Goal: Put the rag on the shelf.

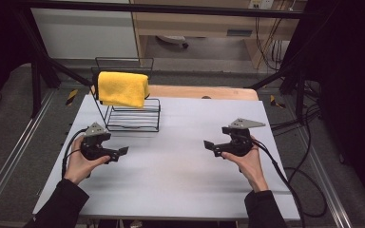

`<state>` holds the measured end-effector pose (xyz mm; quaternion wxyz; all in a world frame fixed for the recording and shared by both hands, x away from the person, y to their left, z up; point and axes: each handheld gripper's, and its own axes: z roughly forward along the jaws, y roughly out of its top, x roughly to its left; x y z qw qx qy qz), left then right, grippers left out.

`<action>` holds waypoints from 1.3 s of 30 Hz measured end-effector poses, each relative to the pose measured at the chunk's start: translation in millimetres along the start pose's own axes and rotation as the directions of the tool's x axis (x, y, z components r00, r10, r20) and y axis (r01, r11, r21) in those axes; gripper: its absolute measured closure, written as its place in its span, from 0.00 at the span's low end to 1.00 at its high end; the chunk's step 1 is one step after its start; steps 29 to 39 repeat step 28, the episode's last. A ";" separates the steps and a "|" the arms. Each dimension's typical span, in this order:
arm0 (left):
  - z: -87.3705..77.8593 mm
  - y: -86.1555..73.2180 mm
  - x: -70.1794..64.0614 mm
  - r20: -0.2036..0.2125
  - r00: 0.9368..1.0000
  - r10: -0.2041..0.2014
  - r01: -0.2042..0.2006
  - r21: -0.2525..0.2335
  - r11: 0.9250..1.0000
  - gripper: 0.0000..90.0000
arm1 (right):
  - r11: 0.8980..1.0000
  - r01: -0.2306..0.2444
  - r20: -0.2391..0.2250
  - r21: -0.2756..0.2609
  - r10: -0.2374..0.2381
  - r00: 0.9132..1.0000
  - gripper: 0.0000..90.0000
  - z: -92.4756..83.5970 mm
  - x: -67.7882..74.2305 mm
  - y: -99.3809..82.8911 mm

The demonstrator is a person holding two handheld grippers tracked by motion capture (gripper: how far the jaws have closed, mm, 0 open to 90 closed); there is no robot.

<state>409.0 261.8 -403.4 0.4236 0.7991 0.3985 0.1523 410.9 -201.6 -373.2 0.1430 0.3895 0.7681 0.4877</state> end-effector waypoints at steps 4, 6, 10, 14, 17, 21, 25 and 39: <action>3.5 -14.3 -1.9 0.023 1.000 0.005 -0.005 0.004 1.000 0.07 | 1.000 -0.023 0.009 0.018 0.023 1.000 0.01 -9.4 -12.1 -26.9; 4.5 -20.2 -2.6 0.022 1.000 0.020 -0.020 0.016 1.000 0.06 | 0.999 -0.040 0.010 0.024 0.040 0.999 0.01 -13.5 -16.6 -38.6; 5.0 -29.8 -4.1 0.029 0.999 0.026 -0.027 0.022 0.999 0.05 | 0.996 -0.075 0.020 0.047 0.074 0.997 0.01 -20.7 -26.0 -64.5; 5.1 -36.8 -4.1 0.028 0.999 0.019 -0.020 0.027 0.999 0.05 | 0.993 -0.105 0.028 0.061 0.103 0.994 0.01 -27.3 -34.2 -86.0; 3.1 -39.3 -3.7 0.016 1.000 0.022 -0.023 0.026 0.999 0.05 | 0.992 -0.101 0.040 0.076 0.098 0.994 0.01 -32.1 -38.0 -95.8; -0.5 -43.8 -3.1 0.016 1.000 0.027 -0.027 0.018 0.999 0.05 | 0.992 -0.103 0.040 0.069 0.100 0.994 0.01 -37.6 -40.9 -103.2; -2.6 -49.9 -2.3 0.012 0.999 0.031 -0.031 0.027 0.999 0.05 | 0.993 -0.098 0.043 0.059 0.096 0.994 0.01 -40.8 -41.7 -104.1; -2.2 -52.3 -2.5 0.016 0.999 0.030 -0.030 0.034 0.999 0.05 | 0.994 -0.093 0.041 0.063 0.090 0.995 0.01 -40.9 -41.1 -105.0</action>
